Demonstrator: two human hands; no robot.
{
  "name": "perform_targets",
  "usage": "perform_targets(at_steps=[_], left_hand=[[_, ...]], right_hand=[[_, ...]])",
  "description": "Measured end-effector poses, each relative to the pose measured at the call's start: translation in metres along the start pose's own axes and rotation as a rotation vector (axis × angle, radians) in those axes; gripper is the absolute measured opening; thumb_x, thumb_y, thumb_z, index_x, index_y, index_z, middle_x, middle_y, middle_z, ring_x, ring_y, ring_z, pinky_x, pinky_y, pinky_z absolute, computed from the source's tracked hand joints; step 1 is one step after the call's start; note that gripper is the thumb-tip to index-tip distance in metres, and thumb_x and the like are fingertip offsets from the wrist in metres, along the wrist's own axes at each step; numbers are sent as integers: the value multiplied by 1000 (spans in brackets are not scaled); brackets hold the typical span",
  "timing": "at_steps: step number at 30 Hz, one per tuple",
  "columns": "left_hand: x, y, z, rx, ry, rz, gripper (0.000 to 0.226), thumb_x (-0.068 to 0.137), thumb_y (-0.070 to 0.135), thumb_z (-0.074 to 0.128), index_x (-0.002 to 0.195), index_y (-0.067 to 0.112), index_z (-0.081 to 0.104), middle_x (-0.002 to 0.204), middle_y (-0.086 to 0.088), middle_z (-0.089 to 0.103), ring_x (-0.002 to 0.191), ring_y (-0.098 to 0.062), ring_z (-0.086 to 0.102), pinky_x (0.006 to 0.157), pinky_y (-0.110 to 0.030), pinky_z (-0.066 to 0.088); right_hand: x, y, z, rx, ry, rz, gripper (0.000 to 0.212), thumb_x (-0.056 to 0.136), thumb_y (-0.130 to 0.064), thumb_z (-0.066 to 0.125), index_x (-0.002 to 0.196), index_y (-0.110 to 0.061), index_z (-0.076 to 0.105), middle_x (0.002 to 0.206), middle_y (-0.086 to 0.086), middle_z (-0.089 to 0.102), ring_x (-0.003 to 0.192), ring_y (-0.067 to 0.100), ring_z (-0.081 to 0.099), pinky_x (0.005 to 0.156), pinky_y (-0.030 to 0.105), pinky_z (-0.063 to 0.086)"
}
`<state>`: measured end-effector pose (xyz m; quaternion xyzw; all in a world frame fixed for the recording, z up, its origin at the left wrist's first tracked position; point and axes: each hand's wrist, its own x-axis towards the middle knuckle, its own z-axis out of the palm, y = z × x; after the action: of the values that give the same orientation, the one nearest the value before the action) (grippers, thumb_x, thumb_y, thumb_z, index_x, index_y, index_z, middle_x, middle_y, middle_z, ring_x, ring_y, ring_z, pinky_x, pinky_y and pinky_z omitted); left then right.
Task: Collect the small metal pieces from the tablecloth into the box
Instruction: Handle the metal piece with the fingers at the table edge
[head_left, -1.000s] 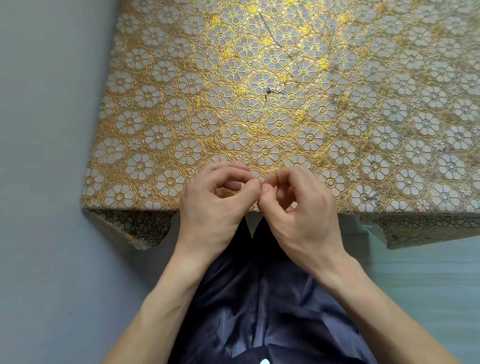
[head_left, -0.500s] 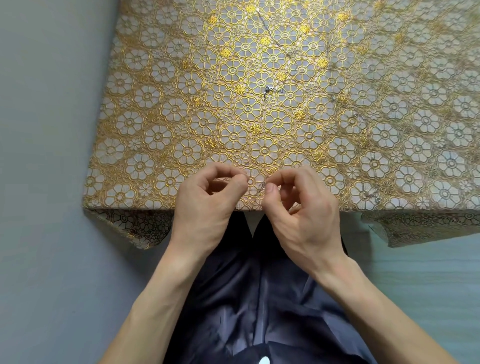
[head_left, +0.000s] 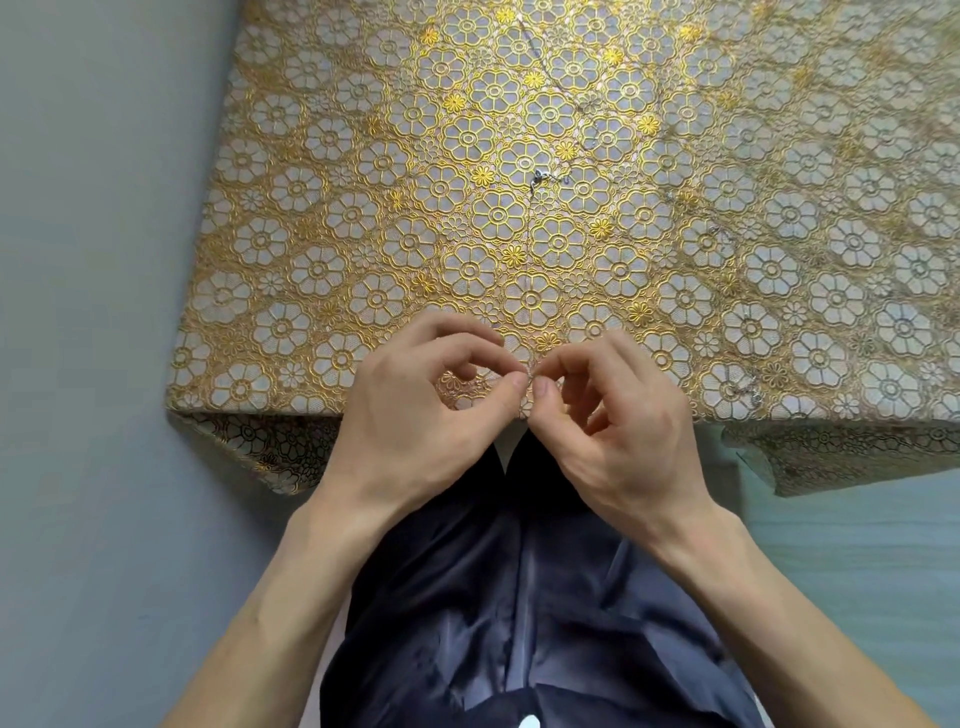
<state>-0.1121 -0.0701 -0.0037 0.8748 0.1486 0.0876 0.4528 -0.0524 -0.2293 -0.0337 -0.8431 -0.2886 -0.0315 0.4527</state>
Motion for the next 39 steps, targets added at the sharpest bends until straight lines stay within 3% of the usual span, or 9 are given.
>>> perform_targets(at_steps=[4,8,13,26,29,32,36,39], left_hand=[[0,1,0,48,0,72,8,80,26,78,82,32,75,101,13,67,78,-1,61,65,-2,37],[-2,-1,1,93,12,86,3,80,31,74,83,32,74,104,14,65,80,-3,62,70,-11,43],[-4,-6,2,123,-10,103,13,83,40,69,85,29,76,108,14,63,85,-8,65,71,-36,55],[-2,-4,4,245,-41,153,14,82,38,66,83,28,76,108,13,65,85,-15,68,69,-40,56],[-2,-5,5,196,-45,120,15,81,41,65,82,30,76,105,16,65,82,-11,67,66,-37,56],[-1,-5,7,99,-24,69,10,80,36,69,80,27,75,100,15,65,75,-6,63,64,-25,53],[-1,-5,7,52,-14,23,11,80,37,69,79,27,75,97,14,66,73,-8,64,64,-10,42],[-2,-3,5,55,-25,1,8,79,33,71,79,27,76,97,14,67,74,-9,64,64,-5,37]], right_hand=[[3,2,-1,-60,-12,-97,11,92,-19,64,90,-9,69,83,-7,50,58,8,48,52,29,49],[3,3,-1,-118,-26,-124,13,91,-22,63,88,-11,69,79,-1,55,57,10,47,50,37,51],[1,4,-2,-137,-60,-139,14,91,-22,63,88,-10,69,80,1,56,59,14,50,49,38,51],[2,7,-5,-196,-136,-176,14,92,-24,63,89,-11,68,84,3,58,59,22,58,47,40,52],[2,8,-5,-190,-143,-175,15,92,-25,61,89,-11,67,84,2,58,60,21,57,49,40,52],[2,8,-5,-146,-133,-127,15,91,-24,58,89,-11,66,83,0,56,62,14,52,54,38,51],[1,10,-5,-69,-103,-78,12,90,-20,60,89,-10,66,83,-8,48,66,3,43,60,21,46],[-1,10,-5,-52,-104,-70,11,90,-20,61,90,-10,66,85,-12,45,67,0,42,60,18,44]])
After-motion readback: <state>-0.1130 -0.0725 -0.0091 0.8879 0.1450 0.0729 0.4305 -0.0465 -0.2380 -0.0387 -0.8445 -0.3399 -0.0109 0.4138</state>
